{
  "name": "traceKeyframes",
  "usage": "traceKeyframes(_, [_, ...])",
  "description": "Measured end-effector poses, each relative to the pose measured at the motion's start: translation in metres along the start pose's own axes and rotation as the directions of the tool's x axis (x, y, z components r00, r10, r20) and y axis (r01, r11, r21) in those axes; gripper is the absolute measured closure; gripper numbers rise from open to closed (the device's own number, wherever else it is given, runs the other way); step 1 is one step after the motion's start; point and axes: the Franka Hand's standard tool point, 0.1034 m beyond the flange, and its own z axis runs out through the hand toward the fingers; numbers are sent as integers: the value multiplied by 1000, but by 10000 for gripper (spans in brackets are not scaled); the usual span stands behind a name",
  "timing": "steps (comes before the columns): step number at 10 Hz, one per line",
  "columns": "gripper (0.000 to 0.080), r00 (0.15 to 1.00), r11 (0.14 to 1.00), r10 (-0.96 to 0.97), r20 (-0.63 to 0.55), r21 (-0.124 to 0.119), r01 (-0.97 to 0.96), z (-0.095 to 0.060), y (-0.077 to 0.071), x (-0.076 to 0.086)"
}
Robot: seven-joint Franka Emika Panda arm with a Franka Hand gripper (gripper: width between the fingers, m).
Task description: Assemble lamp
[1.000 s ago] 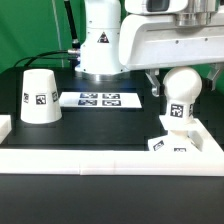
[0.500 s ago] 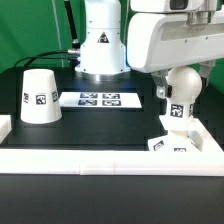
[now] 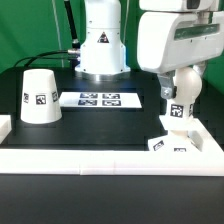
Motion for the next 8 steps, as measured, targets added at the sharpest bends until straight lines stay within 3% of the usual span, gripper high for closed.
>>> traceKeyframes(1, [101, 1000, 1000, -3, 0, 0, 3, 0, 0, 0])
traceKeyframes(2, [226, 1000, 1000, -1, 0, 0, 1, 0, 0, 0])
traceKeyframes(6, [222, 998, 998, 58, -3, 2, -58, 0, 0, 0])
traceKeyframes(8, [222, 960, 960, 281, -4, 3, -281, 0, 0, 0])
